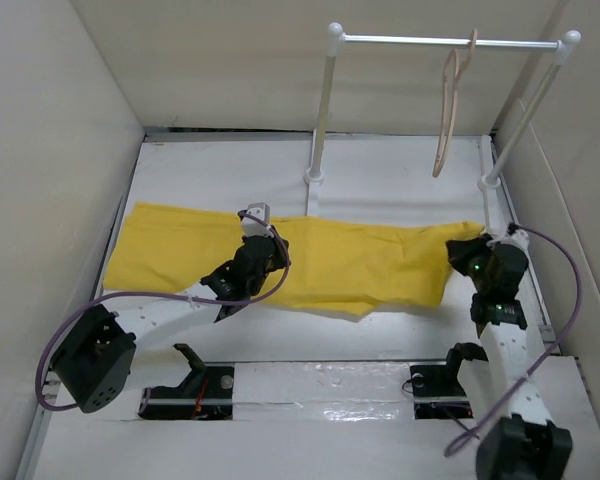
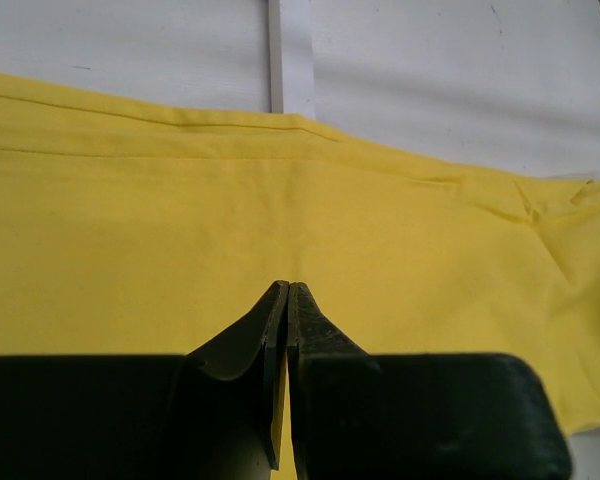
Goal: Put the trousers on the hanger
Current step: Fold the trousers at the center of the board.
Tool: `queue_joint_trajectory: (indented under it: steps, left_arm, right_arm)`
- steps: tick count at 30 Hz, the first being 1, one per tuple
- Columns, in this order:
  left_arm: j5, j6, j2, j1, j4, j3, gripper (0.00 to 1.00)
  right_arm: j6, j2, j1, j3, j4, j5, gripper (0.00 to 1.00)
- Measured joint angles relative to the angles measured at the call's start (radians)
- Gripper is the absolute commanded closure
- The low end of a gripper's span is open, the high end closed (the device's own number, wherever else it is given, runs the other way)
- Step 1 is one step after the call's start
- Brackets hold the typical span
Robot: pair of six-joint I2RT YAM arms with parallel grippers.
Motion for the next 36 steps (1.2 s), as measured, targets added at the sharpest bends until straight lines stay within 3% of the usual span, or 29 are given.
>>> queue_joint_trajectory:
  steps: [4, 7, 11, 14, 20, 29, 36]
  left_arm:
    - [0.025, -0.024, 0.003, -0.003, 0.0, 0.0, 1.0]
    - [0.016, -0.051, 0.004, -0.027, 0.005, -0.014, 1.0]
    - [0.009, -0.095, 0.021, -0.055, 0.011, -0.076, 1.0]
    - [0.011, -0.128, 0.051, -0.055, -0.003, -0.122, 1.0]
    - [0.042, -0.19, 0.091, -0.071, 0.017, -0.194, 1.0]
    - [0.0, -0.26, 0.167, -0.222, 0.065, -0.196, 1.0]
    - [-0.02, -0.282, 0.386, -0.364, 0.093, 0.002, 1.0]
  right_arm:
    - [0.001, -0.14, 0.459, 0.074, -0.004, 0.126, 1.0]
    - [-0.001, -0.136, 0.797, 0.151, -0.036, 0.286, 1.0]
    - [-0.026, -0.034, 1.142, 0.299, -0.095, 0.498, 1.0]
    - [-0.056, 0.055, 1.273, 0.425, -0.126, 0.591, 1.0]
    - [-0.116, 0.091, 1.287, 0.565, -0.109, 0.643, 1.0]
    - [-0.163, 0.066, 1.11, 0.751, -0.134, 0.555, 1.0]
    - [-0.203, 0.003, 1.075, 0.884, -0.232, 0.498, 1.0]
